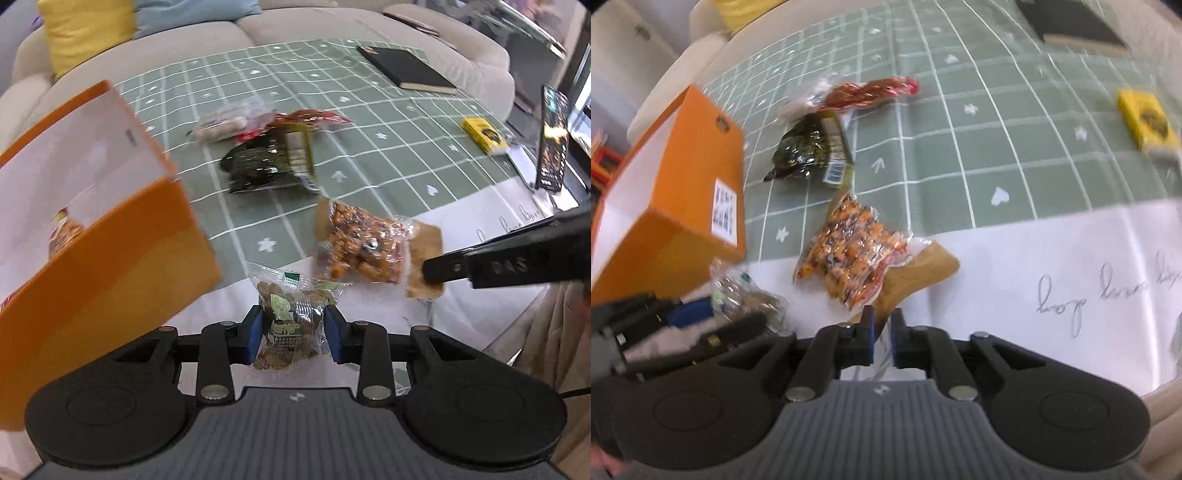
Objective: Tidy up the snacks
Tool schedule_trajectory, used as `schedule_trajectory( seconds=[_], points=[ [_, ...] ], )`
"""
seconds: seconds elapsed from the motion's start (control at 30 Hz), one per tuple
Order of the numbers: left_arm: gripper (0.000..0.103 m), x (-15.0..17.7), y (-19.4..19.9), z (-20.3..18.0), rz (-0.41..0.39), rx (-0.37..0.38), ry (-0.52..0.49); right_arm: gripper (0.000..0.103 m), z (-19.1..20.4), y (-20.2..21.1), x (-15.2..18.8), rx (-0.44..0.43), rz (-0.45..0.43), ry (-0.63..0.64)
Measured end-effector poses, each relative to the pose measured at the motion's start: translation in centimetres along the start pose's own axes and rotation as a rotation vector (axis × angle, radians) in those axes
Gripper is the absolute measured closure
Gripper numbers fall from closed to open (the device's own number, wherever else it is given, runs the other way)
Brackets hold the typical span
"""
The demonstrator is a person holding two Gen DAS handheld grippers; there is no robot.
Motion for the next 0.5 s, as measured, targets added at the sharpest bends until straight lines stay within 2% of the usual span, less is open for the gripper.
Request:
schedule_trajectory(
  seconds=[0.03,0.2,0.23,0.27,0.3,0.37,0.43,0.5],
  points=[
    [0.064,0.0,0.1,0.4,-0.001,0.002,0.013,0.092,0.4,0.3,-0.1,0.002,-0.016,0.042],
    [0.063,0.3,0.2,1.2,-0.006,0.013,0.055,0.059,2.0,0.9,-0.2,-0.020,-0.076,0.215],
    [0.063,0.3,0.2,1.4,-0.006,0.014,0.062,0.058,2.1,0.9,-0.3,-0.021,-0.079,0.235],
    [0.063,0.3,0.2,1.5,-0.004,0.016,0.067,0.052,2.2,0.8,-0.3,-0.011,-0.077,0.262],
    [0.063,0.3,0.2,1.5,-0.001,0.020,0.069,0.041,2.3,0.7,-0.3,0.001,-0.063,0.296],
    [0.062,0.4,0.2,1.7,0.008,0.024,0.072,0.032,2.3,0.9,0.1,0.002,-0.016,0.362],
    [0.062,0.4,0.0,1.8,0.019,0.024,0.078,0.032,2.3,1.1,0.0,0.017,0.013,0.407],
    [0.062,0.5,0.0,2.0,0.023,0.025,0.088,0.031,2.5,1.5,-0.5,-0.011,0.001,0.442]
  ],
)
Point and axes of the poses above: each gripper's, at about its wrist camera, not at the fingertips, and y roughly against the way its jaws point, z to its left, x to its underside, the point moved 8 cm from there along -y, roughly the way its jaws point, and after that the axes turned 7 degrees about -z, right-handed, at the moved point
